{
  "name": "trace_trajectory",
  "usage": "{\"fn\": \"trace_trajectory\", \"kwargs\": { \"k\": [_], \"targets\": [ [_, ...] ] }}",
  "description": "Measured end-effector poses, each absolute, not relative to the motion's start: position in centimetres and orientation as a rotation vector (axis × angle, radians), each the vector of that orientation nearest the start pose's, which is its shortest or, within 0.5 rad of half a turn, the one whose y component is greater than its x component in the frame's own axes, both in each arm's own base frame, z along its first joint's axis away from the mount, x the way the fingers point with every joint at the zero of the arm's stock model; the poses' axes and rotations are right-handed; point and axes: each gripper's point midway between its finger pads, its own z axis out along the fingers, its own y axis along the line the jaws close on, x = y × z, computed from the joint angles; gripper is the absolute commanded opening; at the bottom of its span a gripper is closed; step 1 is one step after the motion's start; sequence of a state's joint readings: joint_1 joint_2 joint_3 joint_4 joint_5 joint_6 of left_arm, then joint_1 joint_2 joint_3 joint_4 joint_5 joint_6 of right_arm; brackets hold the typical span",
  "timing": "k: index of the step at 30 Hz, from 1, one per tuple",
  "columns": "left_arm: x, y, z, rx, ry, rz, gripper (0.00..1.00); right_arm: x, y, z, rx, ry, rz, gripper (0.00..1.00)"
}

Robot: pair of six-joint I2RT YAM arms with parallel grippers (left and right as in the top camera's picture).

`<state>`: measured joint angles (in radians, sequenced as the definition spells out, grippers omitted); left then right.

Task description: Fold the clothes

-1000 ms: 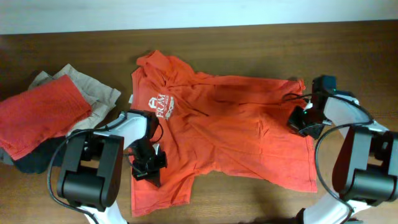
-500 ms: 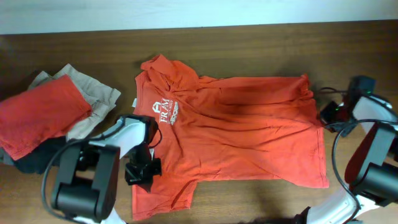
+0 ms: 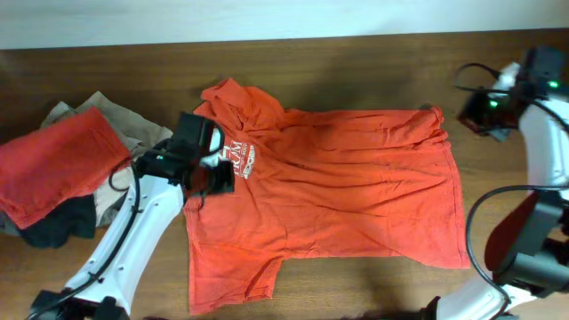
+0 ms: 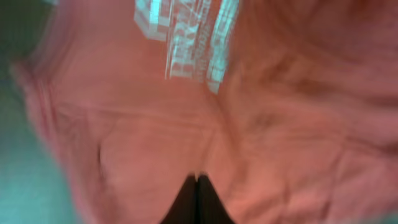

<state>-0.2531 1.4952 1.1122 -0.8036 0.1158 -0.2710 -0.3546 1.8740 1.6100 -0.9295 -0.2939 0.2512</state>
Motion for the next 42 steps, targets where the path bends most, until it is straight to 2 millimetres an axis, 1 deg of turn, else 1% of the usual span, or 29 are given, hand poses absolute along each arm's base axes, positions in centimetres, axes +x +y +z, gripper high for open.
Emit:
{"fn": "trace_trajectory", "kwargs": {
  "k": [1, 3, 4, 6, 8, 12, 13, 15, 17, 18, 19, 22, 25, 28, 31, 32, 34, 36, 38, 42],
  "targets": [
    [33.7, -10.7, 11.9, 0.03, 2.734, -0.304, 0.02, 43.4, -9.6, 13.6, 0.698, 2.632, 0.38, 0.58],
    [35.1, -11.1, 12.3, 0.078, 2.674, -0.307, 0.02, 44.5, -7.9, 13.2, 0.619, 2.644, 0.377, 0.72],
    [35.4, -11.2, 12.0, 0.095, 2.671, -0.303, 0.03, 45.0, -7.2, 12.8, 0.585, 2.649, 0.365, 0.75],
    [35.9, -11.3, 10.8, 0.126, 2.686, -0.288, 0.03, 46.0, -6.1, 11.6, 0.534, 2.663, 0.34, 0.77],
    [35.9, -11.2, 8.9, 0.16, 2.736, -0.268, 0.03, 46.9, -5.8, 10.2, 0.515, 2.669, 0.309, 0.77],
    [35.5, -11.0, 5.1, 0.219, 2.834, -0.228, 0.04, 48.2, -7.2, 7.0, 0.54, 2.676, 0.241, 0.77],
    [35.3, -11.0, 4.3, 0.231, 2.857, -0.221, 0.04, 48.5, -7.5, 6.3, 0.546, 2.678, 0.232, 0.71],
    [35.0, -10.9, 3.0, 0.246, 2.891, -0.212, 0.04, 49.1, -7.7, 5.2, 0.543, 2.67, 0.243, 0.51],
    [34.7, -10.8, 1.7, 0.257, 2.928, -0.204, 0.04, 49.9, -7.0, 4.4, 0.508, 2.658, 0.317, 0.24],
    [34.7, -10.8, 1.5, 0.257, 2.934, -0.203, 0.03, 50.0, -6.7, 4.4, 0.507, 2.655, 0.337, 0.22],
    [34.5, -10.8, 1.0, 0.259, 2.949, -0.2, 0.04, 50.3, -6.1, 4.3, 0.485, 2.644, 0.379, 0.19],
    [34.2, -10.7, 0.0, 0.263, 2.977, -0.195, 0.04, 50.7, -4.6, 4.4, 0.442, 2.64, 0.45, 0.15],
    [34.2, -10.7, -0.1, 0.269, 2.979, -0.196, 0.04, 50.5, -3.0, 4.4, 0.408, 2.655, 0.492, 0.11],
    [34.2, -10.7, -0.1, 0.269, 2.978, -0.195, 0.04, 50.0, -1.5, 4.2, 0.384, 2.687, 0.509, 0.11],
    [34.2, -10.7, -0.1, 0.27, 2.978, -0.195, 0.04, 49.8, -0.5, 3.8, 0.363, 2.71, 0.501, 0.11],
    [34.2, -10.7, -0.1, 0.27, 2.978, -0.195, 0.04, 49.8, -0.3, 3.7, 0.357, 2.714, 0.496, 0.11],
    [34.2, -10.7, -0.1, 0.274, 2.978, -0.195, 0.04, 49.7, 0.2, 2.8, 0.347, 2.735, 0.483, 0.11],
    [34.2, -10.7, -0.1, 0.274, 2.979, -0.194, 0.04, 49.6, 0.6, 1.6, 0.341, 2.757, 0.471, 0.07],
    [34.1, -10.7, -0.1, 0.275, 2.982, -0.194, 0.04, 49.6, 0.9, 0.1, 0.358, 2.774, 0.473, 0.07],
    [34.0, -10.7, -0.1, 0.275, 2.987, -0.193, 0.04, 51.6, 0.5, 0.2, 0.378, 2.699, 0.46, 0.05]
  ]
}}
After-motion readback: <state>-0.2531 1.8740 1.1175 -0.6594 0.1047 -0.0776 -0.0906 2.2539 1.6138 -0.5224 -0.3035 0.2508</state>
